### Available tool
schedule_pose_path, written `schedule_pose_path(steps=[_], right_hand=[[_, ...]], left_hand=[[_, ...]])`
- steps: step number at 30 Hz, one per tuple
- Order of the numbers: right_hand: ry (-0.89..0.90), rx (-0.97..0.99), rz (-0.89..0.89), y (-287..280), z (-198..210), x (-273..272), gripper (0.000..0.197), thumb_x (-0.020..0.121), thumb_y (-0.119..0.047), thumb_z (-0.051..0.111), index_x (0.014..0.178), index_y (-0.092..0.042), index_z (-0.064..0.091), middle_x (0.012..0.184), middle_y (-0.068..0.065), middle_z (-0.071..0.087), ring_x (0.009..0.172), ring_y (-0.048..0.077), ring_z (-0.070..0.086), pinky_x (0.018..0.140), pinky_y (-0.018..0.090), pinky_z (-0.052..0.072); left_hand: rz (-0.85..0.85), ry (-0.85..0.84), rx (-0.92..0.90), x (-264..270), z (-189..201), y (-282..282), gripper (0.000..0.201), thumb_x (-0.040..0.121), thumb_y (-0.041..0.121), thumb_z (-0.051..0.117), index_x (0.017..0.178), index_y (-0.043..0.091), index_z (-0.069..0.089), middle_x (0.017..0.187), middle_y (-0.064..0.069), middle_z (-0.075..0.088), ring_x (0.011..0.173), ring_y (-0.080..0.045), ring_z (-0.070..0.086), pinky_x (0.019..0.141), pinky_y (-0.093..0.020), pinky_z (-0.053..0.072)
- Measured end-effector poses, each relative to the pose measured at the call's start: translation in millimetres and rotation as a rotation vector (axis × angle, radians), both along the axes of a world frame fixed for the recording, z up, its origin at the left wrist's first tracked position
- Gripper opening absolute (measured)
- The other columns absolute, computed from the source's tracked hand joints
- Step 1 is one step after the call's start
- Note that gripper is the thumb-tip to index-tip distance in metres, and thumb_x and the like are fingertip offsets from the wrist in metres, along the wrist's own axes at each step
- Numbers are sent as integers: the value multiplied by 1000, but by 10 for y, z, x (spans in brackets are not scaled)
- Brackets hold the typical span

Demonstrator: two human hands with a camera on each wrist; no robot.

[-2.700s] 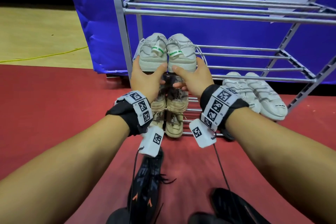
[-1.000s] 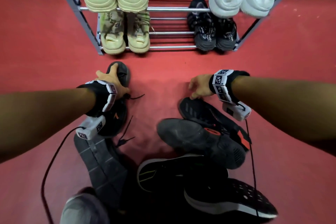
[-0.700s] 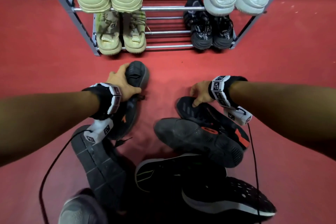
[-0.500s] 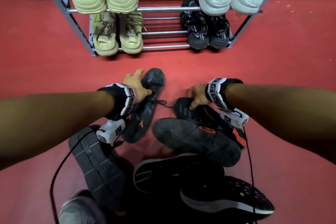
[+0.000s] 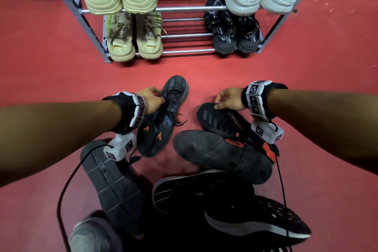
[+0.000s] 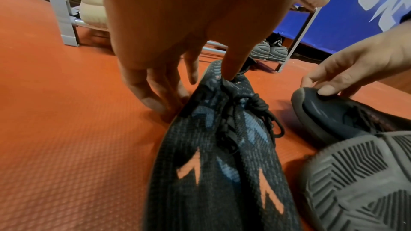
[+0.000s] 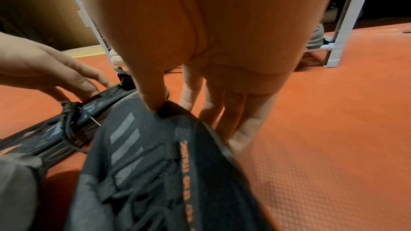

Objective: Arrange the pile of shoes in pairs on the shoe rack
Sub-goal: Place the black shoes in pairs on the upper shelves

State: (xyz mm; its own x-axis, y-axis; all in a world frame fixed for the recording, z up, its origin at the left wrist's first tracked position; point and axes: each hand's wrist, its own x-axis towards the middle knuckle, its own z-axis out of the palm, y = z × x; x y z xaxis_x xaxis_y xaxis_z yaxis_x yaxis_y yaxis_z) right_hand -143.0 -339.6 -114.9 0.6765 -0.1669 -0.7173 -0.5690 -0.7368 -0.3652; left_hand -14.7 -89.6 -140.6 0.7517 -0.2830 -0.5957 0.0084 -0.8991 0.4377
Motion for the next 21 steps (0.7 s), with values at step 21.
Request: schedule_pose_path(steps=[21], right_hand=[[78, 104, -102, 183, 165, 284, 29, 95, -21, 65, 118, -4, 70, 111, 12, 72, 76, 21, 65, 66, 28, 60]], left_hand=[[47, 202, -100, -83, 127, 90, 19, 84, 14, 75, 101, 9, 69, 92, -7, 66, 75, -22, 62, 69, -21, 48]])
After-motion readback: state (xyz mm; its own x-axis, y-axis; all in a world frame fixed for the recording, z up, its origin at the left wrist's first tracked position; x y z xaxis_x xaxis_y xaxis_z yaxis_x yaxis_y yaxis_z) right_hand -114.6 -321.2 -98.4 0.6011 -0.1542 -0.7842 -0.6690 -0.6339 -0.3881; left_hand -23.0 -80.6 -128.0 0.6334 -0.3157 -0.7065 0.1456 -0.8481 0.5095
